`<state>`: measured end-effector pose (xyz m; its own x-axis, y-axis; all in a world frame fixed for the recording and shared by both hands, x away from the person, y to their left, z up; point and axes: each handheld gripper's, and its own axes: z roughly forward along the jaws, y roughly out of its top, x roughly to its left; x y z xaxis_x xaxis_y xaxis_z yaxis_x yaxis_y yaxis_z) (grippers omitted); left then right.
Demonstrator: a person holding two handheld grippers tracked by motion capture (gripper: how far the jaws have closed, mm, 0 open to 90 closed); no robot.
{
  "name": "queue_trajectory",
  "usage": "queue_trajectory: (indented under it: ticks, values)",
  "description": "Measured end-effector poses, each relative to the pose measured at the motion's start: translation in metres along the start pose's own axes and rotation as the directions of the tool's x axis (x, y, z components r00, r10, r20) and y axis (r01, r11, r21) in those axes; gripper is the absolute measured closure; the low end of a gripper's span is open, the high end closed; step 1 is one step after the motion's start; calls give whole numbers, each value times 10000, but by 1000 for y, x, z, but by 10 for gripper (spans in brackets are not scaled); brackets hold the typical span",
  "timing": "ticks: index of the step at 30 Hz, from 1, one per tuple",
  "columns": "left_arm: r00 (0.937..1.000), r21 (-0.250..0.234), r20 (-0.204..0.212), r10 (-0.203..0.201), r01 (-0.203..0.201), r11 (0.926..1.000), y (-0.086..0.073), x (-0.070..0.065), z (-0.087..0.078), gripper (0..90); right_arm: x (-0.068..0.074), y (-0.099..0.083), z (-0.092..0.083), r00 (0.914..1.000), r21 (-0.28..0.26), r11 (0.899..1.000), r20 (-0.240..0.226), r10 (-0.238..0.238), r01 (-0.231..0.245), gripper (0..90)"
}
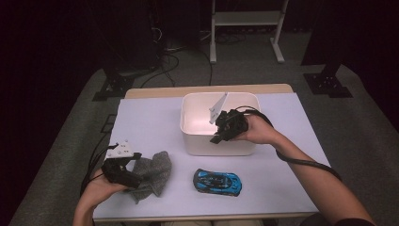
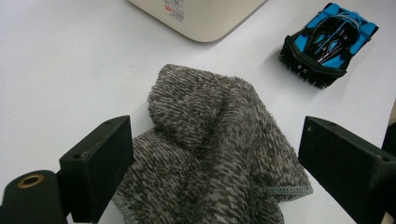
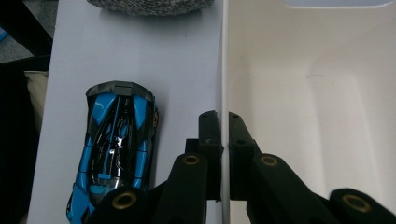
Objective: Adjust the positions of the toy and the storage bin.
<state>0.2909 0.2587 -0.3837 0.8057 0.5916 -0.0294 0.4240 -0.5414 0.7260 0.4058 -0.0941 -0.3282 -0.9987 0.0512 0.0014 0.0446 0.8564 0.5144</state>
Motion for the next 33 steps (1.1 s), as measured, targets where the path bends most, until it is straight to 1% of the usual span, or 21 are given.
queue_trajectory:
  ticks: [10,12,13,14,15,16,17,18,19,21,22,23,24,25,26,27,29,31,33]
  values:
    - [10000,-43,25,-52,52,10000,-1,-1,0,94,5,2,1,10000,109,9999,-30,-51,52,866]
    - [10000,25,53,-38,38,10000,-1,0,1,94,8,2,1,10000,157,9999,-13,-66,66,865]
    - [10000,35,67,-33,33,10000,-1,0,2,94,8,3,1,10000,197,9998,10,-2,2,860]
    - [10000,54,72,-38,37,10000,-1,0,2,94,7,3,1,10000,197,9998,-62,59,-58,849]
    - [10000,67,73,-53,52,10000,-1,0,2,94,6,4,0,9997,124,9998,-163,162,-160,829]
    - [10000,67,73,-53,52,10000,-1,0,2,94,6,4,0,9997,124,9998,-163,162,-160,829]
    - [10000,96,75,-22,21,10000,-2,1,2,94,5,4,-1,9996,10,9998,-209,189,-189,821]
    - [10000,74,75,-26,26,10000,-2,1,2,94,6,3,-3,9996,-36,9998,-213,183,-183,787]
    - [10000,57,77,-26,25,10000,-2,1,2,94,6,3,-5,9999,-146,9998,-89,124,-125,733]
    - [9999,4,89,-52,52,10000,-1,0,2,94,7,3,-7,9996,-228,9994,13,266,-266,594]
    - [10000,24,85,-7,7,10000,-1,0,2,94,8,3,-9,9993,-283,9989,69,381,-379,562]
    - [10000,13,94,-19,19,10000,-1,0,2,94,9,2,-12,9991,-420,9983,42,417,-415,547]
    - [9999,-12,84,-71,71,10000,-1,-1,3,94,12,0,-18,9990,-735,9964,106,430,-421,463]
    - [9999,-12,85,-76,76,10000,-2,-1,3,94,13,-1,-20,9988,-883,9951,194,457,-438,424]
    - [9999,-13,84,-64,64,10000,-2,-1,3,94,16,-2,-23,9984,-1023,9936,249,504,-477,404]
    - [9999,4,87,-57,57,10000,-2,-1,3,94,18,-3,-26,9982,-1176,9916,203,573,-545,393]
    - [9999,26,100,-22,21,10000,-2,-1,4,94,24,-6,-33,9973,-1507,9863,218,705,-665,327]
    - [9999,20,110,-47,47,10000,-2,-1,5,94,31,-9,-40,9979,-1792,9822,193,613,-569,311]
    - [9999,18,115,-42,42,10000,-2,-1,5,94,39,-12,-45,9979,-2072,9767,187,620,-568,265]
